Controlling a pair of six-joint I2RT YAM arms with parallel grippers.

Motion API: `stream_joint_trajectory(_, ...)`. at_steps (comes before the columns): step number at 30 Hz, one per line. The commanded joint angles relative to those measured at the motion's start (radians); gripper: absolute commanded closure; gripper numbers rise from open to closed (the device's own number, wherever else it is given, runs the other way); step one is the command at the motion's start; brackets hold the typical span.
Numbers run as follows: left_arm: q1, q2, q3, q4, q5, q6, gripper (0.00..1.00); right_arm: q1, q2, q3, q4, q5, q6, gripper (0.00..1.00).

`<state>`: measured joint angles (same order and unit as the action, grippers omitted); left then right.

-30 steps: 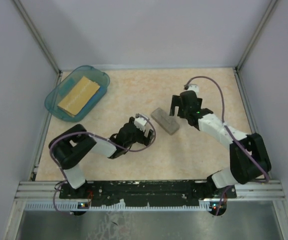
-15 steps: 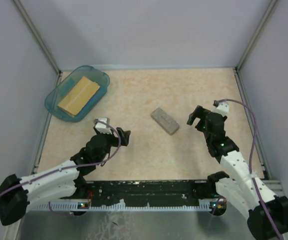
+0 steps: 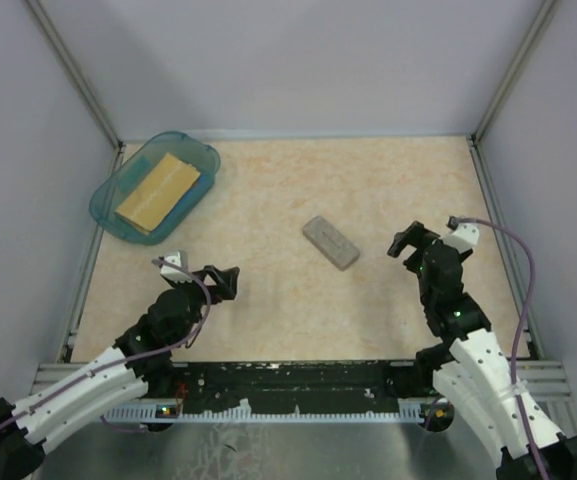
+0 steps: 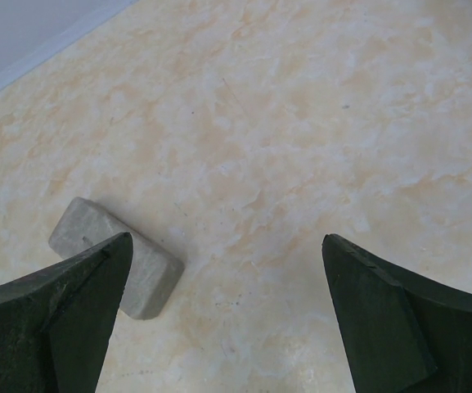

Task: Organize the sunglasses
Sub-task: Reset both arms

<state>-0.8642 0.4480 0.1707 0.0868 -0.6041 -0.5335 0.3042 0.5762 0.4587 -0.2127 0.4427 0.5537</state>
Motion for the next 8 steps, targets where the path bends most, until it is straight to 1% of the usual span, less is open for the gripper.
stream_joint_trajectory(1, -0.006, -0.007, -0.012, -0.03, -0.014, -0.016, 0.0, -0.007, -0.024, 0.011, 0.002, 0.034, 0.008, 0.01)
stream_joint_trajectory(8, -0.006, 0.046, -0.006, 0.009, 0.003, -0.02, 0.0, -0.008, -0.047, 0.007, 0.007, 0.025, -0.006, 0.01)
